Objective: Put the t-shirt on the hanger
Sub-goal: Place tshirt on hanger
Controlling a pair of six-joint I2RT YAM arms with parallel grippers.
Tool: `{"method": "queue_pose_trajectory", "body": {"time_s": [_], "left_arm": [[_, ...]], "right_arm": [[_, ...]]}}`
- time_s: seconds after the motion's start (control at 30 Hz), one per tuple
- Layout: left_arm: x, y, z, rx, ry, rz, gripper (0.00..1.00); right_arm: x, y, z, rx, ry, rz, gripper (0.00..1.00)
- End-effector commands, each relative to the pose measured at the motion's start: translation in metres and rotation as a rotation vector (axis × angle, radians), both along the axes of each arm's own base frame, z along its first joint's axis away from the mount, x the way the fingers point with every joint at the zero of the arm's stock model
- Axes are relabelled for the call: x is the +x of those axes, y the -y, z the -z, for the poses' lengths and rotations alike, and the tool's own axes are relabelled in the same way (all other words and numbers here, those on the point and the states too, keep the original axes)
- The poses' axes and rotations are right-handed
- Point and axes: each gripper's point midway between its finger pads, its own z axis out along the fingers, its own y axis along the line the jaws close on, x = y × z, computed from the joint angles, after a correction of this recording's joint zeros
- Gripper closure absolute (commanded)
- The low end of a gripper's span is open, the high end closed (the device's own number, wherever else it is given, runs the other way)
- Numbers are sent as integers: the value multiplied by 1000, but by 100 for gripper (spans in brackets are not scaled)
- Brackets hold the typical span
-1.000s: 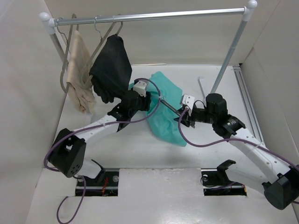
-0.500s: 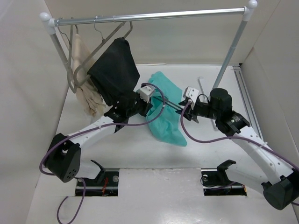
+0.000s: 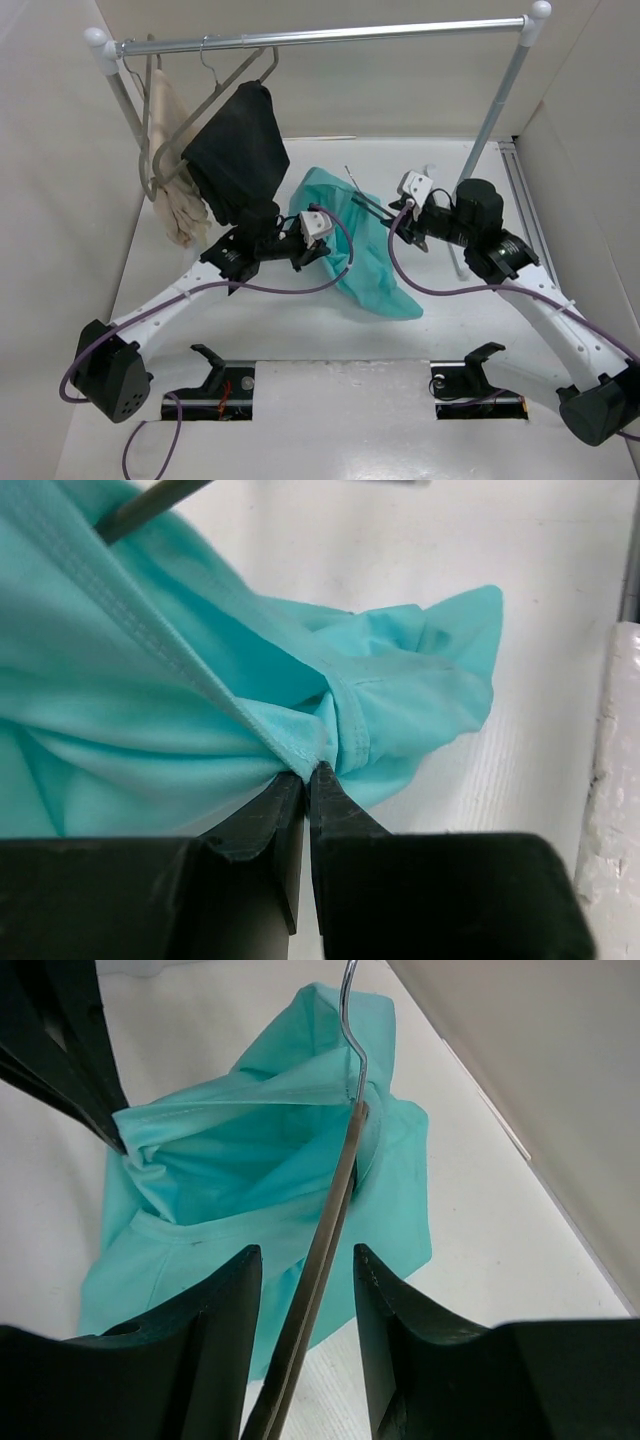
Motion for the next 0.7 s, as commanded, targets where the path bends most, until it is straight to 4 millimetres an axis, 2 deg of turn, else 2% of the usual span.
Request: {"method": "queue_pose_trajectory", "body": {"time_s": [0.0,0.1,0.17,0.2,0.27,0.4,0.43,0.5,0.53,0.57,0.63,0.67], "left_arm": [[-30,7,-20,-48,61,185,100],[-28,12,-29,-91,78,191,100],[-17,9,-29,-75,103,133,66],[-11,9,-29,-66,108,111,55],[4,5,-31,-42,131,40,42],[31,-16,-65,-25,313,-85,36],[32,-20,-82,-41,383,-102,32],[37,-28,-98,-18,512,-102,19],[39,-29,-99,-1,543,-91,12],[38,-28,-104,3,577,-71,0],[42,-25,-100,37,595,-42,0],[48,-22,-90,78,587,-23,0]], "right_arm": [[14,2,-29,44,132,32,100],[10,-3,-28,46,142,-9,100],[1,-8,-27,50,147,-67,100],[-2,-10,-22,45,143,-90,100],[-12,-15,-17,54,130,-145,100],[-31,-20,-1,57,104,-229,100],[-34,-21,4,53,102,-252,100],[-44,-26,9,63,83,-310,100],[-48,-27,12,66,72,-332,100],[-52,-29,11,67,80,-356,100],[-61,-34,12,79,73,-426,100],[-64,-36,12,84,71,-445,100]]}}
